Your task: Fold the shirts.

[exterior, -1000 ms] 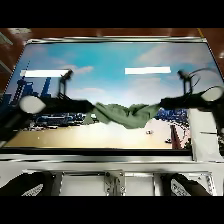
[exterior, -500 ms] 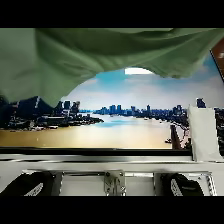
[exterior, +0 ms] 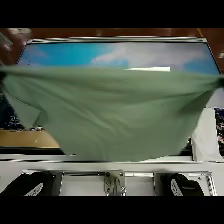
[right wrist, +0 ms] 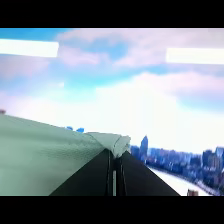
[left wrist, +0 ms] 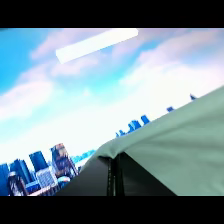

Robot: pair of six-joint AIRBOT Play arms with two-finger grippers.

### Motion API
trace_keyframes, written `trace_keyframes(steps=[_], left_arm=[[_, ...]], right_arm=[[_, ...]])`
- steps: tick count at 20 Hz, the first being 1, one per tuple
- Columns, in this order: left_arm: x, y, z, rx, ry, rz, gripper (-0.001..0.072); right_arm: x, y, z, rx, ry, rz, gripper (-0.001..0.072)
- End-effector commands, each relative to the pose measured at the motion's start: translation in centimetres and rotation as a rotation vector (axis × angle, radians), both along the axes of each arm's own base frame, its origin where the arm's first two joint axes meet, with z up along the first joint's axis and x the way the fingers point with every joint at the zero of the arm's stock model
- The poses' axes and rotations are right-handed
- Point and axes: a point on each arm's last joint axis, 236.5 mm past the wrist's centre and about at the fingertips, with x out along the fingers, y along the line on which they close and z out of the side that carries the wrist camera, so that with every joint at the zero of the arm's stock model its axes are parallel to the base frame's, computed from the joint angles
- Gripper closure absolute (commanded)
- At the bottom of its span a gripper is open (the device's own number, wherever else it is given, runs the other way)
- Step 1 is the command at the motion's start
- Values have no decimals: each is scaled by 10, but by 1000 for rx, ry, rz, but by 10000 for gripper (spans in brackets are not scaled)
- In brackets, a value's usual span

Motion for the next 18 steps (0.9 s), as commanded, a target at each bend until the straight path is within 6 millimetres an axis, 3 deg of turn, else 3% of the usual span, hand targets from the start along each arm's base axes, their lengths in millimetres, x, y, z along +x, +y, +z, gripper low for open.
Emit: trace_keyframes(steps=[1, 4, 7, 10, 14, 16, 18], left_arm=[[11, 10, -100, 115, 266, 63, 670], [50, -4, -168, 79, 289, 103, 669], [99, -21, -223, -111, 285, 241, 669], [126, -38, -281, -191, 374, 303, 669], [132, -53, -352, -183, 556, 334, 669], [132, -53, -375, -157, 602, 345, 669], [133, -52, -381, -149, 609, 346, 669]], right_arm=[[11, 6, -90, 65, 326, 25, 642], [65, 0, -169, 153, 410, -44, 642], [129, -16, -238, 238, 418, -175, 642], [180, -20, -299, 358, 467, -274, 641], [198, 6, -365, 576, 624, -329, 641], [197, 15, -382, 597, 671, -319, 641], [198, 14, -384, 579, 663, -303, 640]])
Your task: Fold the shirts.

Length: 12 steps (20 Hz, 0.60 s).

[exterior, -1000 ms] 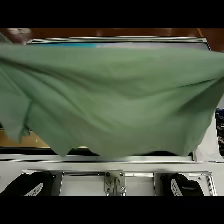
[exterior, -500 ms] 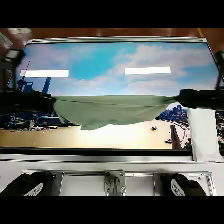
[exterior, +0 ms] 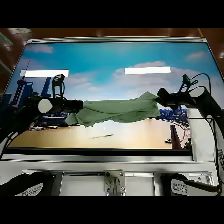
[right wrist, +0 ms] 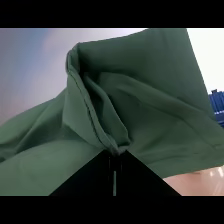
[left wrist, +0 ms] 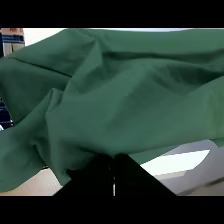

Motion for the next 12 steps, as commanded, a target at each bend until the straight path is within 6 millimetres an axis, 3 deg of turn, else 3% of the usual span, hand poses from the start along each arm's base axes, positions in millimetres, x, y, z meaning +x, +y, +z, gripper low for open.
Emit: trace_keyframes(steps=[1, 2, 3, 4, 5, 8, 11, 12], left_arm=[[6, -2, -22, -10, 30, 24, 669], [8, 0, -20, -13, 23, 31, 668], [11, 2, -18, -14, 20, 38, 669], [13, 5, -16, -16, 17, 47, 669], [15, 7, -13, -18, 13, 53, 668], [19, 9, -4, -20, 0, 50, 669], [18, 9, -4, -18, 5, 49, 669], [18, 9, -4, -18, 5, 49, 669]], right_arm=[[6, 6, -17, 36, 13, -6, 635], [7, 5, -16, 22, -2, 16, 629], [11, 4, -13, 2, -30, 42, 453], [14, 3, -7, -18, -55, 78, 128], [15, 3, 1, -34, -74, 131, 21], [5, -37, 13, -128, -19, 197, 22], [-32, -85, -11, -118, 176, 97, 22], [-41, -91, -20, -82, 222, 75, 22]])
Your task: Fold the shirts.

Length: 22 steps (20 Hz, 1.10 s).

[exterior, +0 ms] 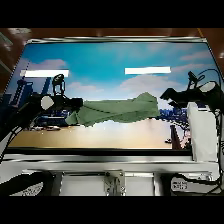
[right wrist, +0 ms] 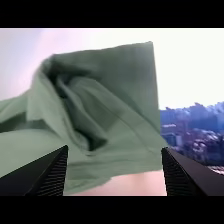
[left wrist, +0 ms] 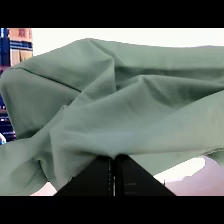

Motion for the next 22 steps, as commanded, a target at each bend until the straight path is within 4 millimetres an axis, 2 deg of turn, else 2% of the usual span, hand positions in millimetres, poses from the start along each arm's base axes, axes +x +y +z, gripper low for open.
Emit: trace_keyframes(steps=[1, 3, 4, 8, 11, 12, 13, 14, 15, 17, 19, 20, 22], left_arm=[[0, 1, 1, 2, 2, -2, 668], [0, 1, 1, 2, 2, -2, 669], [0, 1, 1, 2, 2, -2, 669], [0, 1, 1, 1, 2, -1, 669], [0, 1, 1, 2, 2, -1, 669], [0, 1, 1, 1, 2, -1, 669], [0, 1, 1, 2, 2, -1, 669], [0, 1, 1, 2, 1, -1, 669], [1, 3, 2, 7, -3, -7, 669], [7, 9, 9, 29, -38, -36, 669], [21, 24, 39, 36, -97, -30, 669], [29, 33, 63, 47, -142, -36, 669], [41, 52, 138, 94, -299, -83, 669]], right_arm=[[-43, -31, -29, 50, 206, -57, 22], [-54, -21, -50, 103, 267, -35, 22], [-54, -14, -58, 122, 278, -17, 22], [-24, 16, -75, 214, 214, -37, 22], [-19, 32, -89, 224, 224, -32, 24], [-20, 37, -93, 224, 231, -23, 75], [-19, 40, -94, 220, 229, -11, 278], [-18, 43, -92, 219, 219, 4, 521], [-17, 45, -85, 229, 211, 21, 645], [-12, 48, -56, 216, 141, 113, 641], [-7, 52, -4, 178, 16, 247, 642], [-6, 52, 29, 145, -55, 308, 642], [-2, 53, 115, 62, -243, 388, 642]])
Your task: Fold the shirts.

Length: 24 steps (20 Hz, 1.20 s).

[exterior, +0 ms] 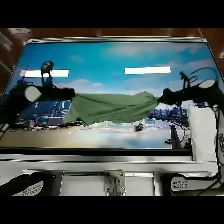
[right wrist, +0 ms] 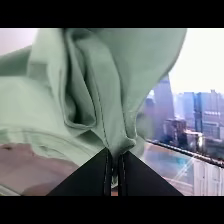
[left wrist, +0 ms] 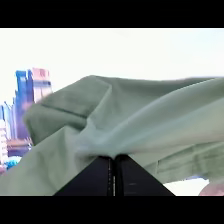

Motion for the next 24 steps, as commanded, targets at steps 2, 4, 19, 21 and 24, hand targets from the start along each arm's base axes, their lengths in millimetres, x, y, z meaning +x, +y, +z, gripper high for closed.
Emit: trace_keyframes(steps=[2, 4, 19, 21, 24], left_arm=[[8, 38, 174, 109, -372, -78, 669], [-20, 53, 296, 118, -644, -48, 669], [-222, 88, 330, 265, -513, -96, 669], [-223, 79, 278, 247, -336, -160, 669], [-232, 43, 197, 113, -119, -284, 669]], right_arm=[[-9, 8, 187, -133, -440, 141, 642], [-29, 12, 292, -214, -704, 107, 642], [-190, -18, 377, -536, -714, -63, 641], [-190, -19, 337, -505, -547, -14, 641], [-180, -21, 274, -451, -363, 17, 642]])
